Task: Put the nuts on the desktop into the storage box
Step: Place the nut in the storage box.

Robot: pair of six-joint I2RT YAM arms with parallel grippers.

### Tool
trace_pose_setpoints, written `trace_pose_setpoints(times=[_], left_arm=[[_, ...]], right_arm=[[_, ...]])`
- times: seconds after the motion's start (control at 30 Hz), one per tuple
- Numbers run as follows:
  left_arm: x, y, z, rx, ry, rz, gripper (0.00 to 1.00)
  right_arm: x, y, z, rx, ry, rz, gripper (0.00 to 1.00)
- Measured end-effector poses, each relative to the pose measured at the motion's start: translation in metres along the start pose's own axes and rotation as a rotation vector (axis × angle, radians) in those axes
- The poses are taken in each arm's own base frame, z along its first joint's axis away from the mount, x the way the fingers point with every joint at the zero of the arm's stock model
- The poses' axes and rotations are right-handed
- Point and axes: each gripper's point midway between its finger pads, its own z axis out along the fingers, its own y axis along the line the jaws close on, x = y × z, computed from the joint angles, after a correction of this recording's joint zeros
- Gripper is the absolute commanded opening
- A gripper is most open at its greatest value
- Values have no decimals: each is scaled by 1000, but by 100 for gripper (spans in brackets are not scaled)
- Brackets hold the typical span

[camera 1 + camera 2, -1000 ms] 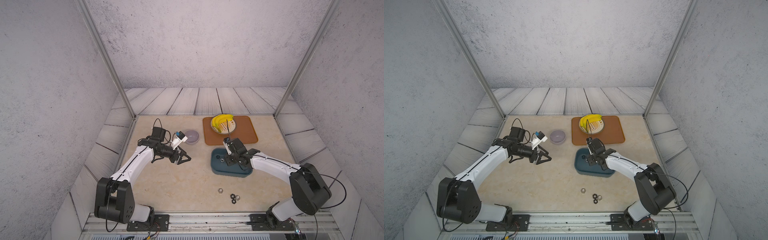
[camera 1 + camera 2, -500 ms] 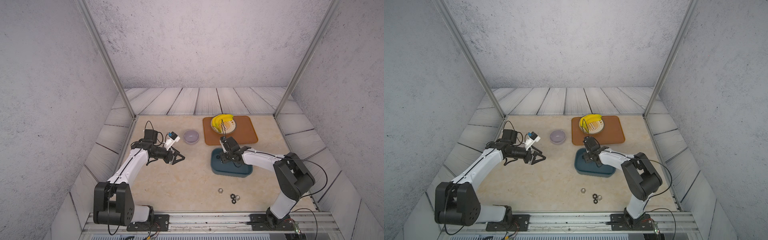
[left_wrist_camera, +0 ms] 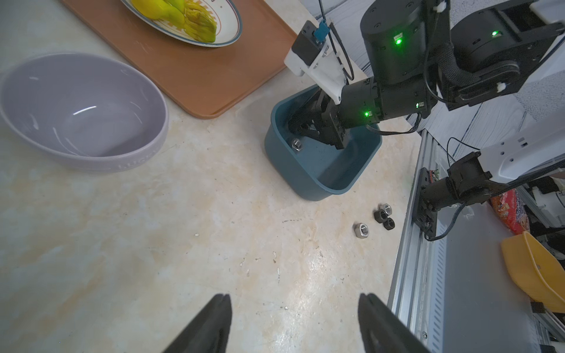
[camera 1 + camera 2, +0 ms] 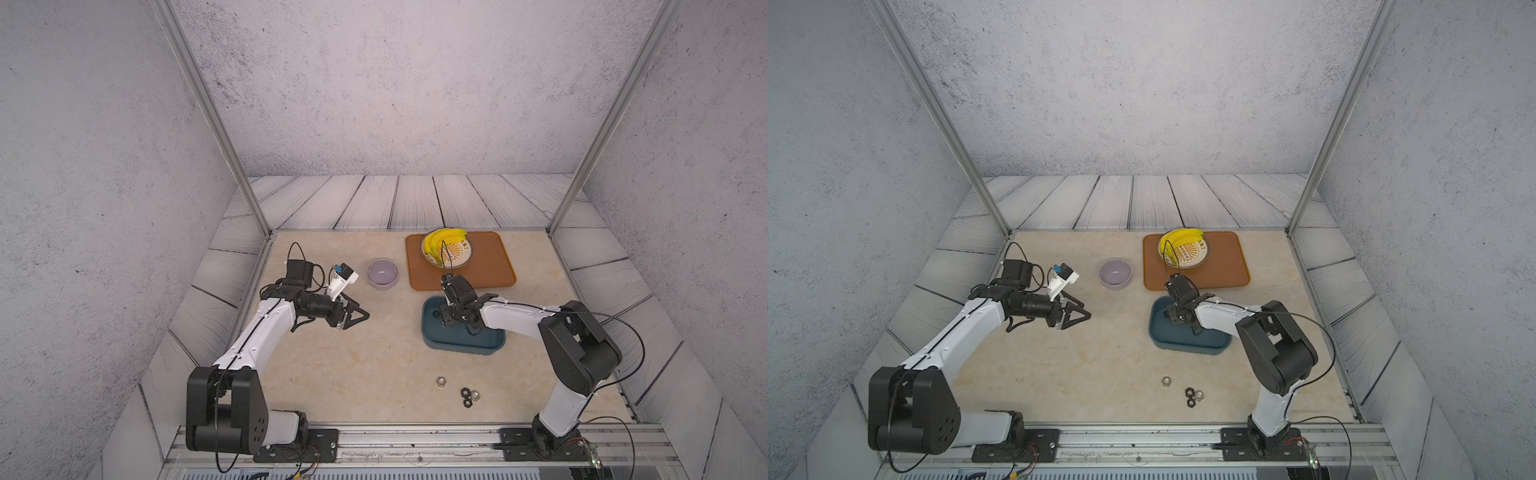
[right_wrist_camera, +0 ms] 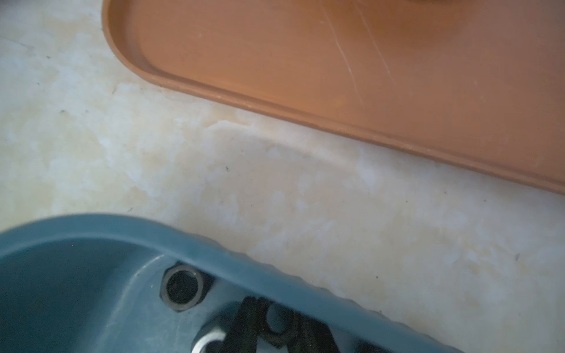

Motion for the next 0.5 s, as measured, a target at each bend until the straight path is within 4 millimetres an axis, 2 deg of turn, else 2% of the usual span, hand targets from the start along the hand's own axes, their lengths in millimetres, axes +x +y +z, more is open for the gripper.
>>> trace_pose_setpoints(times=[0.23, 0.5], left_arm=[[3, -3, 1, 29, -11, -12, 71], [2, -5, 1, 34, -18, -7, 72]], right_arm=[[0, 0, 0, -1, -1, 11, 38], [-1, 1, -6, -10, -2, 14, 40]])
